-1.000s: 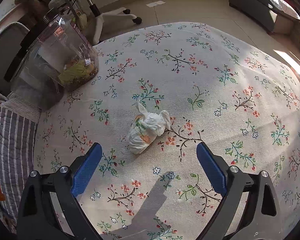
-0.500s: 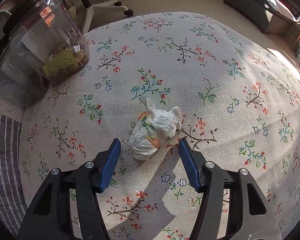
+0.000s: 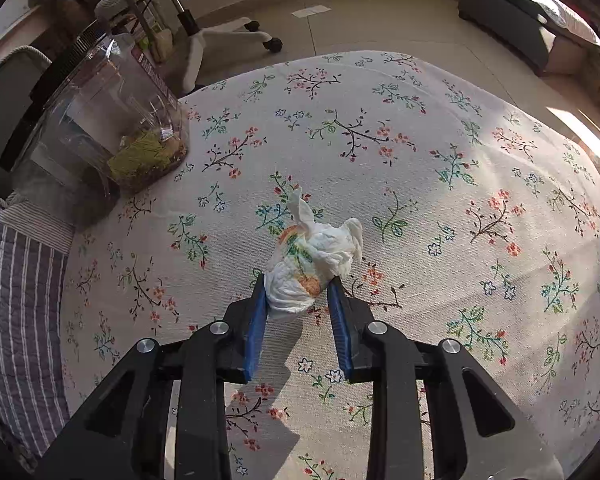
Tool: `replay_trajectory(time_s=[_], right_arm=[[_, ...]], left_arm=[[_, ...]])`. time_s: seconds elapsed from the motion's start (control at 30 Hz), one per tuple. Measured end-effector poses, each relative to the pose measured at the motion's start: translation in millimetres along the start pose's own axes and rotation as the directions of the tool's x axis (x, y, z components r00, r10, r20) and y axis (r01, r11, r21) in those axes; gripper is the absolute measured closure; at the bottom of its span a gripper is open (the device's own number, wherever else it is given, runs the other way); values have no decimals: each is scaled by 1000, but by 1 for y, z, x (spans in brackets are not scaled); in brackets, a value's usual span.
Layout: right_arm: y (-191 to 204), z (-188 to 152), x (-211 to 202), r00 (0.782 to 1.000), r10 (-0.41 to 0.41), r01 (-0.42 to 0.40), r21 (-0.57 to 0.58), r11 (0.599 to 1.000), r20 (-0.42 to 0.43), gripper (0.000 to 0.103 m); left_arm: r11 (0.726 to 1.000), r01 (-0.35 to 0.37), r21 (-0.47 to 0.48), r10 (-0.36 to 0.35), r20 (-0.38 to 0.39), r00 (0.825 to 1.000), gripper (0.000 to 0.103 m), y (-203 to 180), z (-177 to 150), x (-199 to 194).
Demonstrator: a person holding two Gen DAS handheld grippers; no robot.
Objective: Collect trash
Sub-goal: 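Carry the peel and tissue to the bin and open the right gripper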
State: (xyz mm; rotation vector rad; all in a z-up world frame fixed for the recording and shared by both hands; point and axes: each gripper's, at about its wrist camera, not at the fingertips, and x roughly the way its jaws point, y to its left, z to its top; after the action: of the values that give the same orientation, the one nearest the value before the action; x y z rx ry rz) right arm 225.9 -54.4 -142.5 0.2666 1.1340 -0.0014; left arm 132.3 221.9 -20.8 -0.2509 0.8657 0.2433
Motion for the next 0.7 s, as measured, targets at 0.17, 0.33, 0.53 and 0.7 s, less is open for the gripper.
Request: replay_trajectory(time_s=[0.17, 0.33, 0.53, 0.7], right_arm=[[-3, 5, -27, 999, 7, -5, -38, 999, 50, 75], [-7, 6, -56, 993, 14, -5, -83, 997, 113, 75], [-24, 2, -98, 982, 26, -5, -111, 994, 187, 74], [-47, -3, -132, 963, 12, 18, -107, 994, 268, 74]], left_arm=[[1000, 2, -1, -2, -1, 1000, 87, -2, 0, 1], [1000, 0, -4, 0, 4, 1000, 87, -5, -2, 0], [1000, -24, 3, 24, 37, 999, 87, -14, -10, -5], [999, -35, 16, 33, 93, 995, 87, -31, -21, -19]])
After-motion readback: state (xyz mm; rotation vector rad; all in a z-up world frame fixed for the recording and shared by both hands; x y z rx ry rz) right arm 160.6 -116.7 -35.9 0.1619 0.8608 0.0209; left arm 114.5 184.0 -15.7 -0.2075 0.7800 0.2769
